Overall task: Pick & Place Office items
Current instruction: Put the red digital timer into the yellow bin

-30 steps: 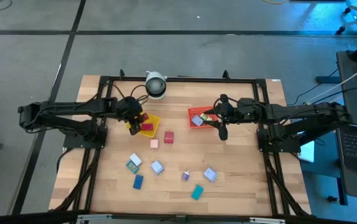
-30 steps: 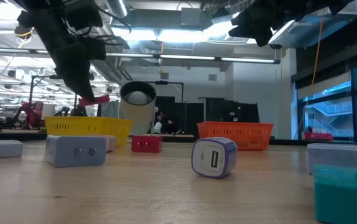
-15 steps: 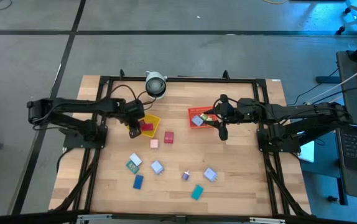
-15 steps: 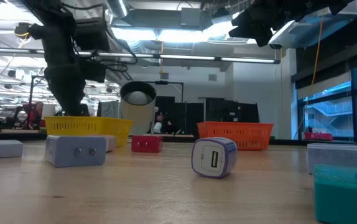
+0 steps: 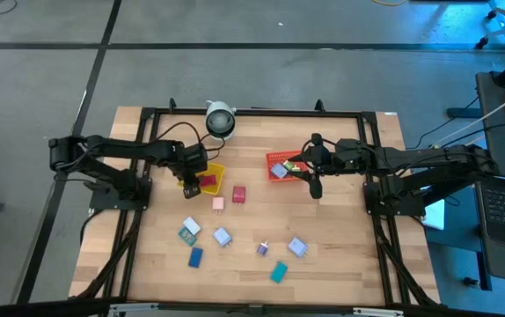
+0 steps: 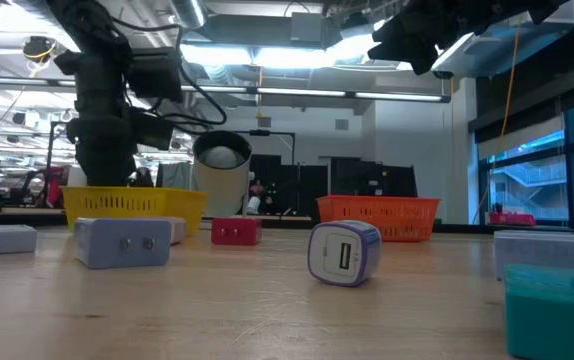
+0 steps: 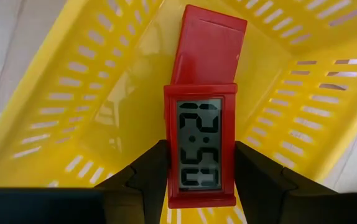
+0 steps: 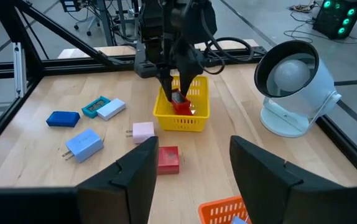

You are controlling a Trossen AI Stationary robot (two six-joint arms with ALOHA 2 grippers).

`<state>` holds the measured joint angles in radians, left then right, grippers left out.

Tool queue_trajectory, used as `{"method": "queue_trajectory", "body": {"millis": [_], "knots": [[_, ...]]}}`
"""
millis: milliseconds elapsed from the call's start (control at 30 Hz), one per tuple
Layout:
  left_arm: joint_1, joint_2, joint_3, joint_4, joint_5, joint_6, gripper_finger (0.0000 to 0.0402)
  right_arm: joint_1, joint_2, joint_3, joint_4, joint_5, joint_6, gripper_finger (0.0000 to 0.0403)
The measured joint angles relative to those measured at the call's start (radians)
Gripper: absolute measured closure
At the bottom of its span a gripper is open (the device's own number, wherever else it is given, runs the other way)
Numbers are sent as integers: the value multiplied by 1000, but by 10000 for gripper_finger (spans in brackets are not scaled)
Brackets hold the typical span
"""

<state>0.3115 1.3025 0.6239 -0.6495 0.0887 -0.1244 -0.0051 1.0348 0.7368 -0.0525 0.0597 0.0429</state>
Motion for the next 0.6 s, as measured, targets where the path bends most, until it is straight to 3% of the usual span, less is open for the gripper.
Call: {"method": "queue_trajectory", "body": {"millis": [200,367,600], "knots": [[0,0,0,2,-7,0,239,0,0,0,0,0,0,205],[0,-11,-2,14,-70,22,233,0,0,0,0,0,-1,204],[0,-19,-2,22,-70,42,187,0,0,0,0,-42,13,204]]}}
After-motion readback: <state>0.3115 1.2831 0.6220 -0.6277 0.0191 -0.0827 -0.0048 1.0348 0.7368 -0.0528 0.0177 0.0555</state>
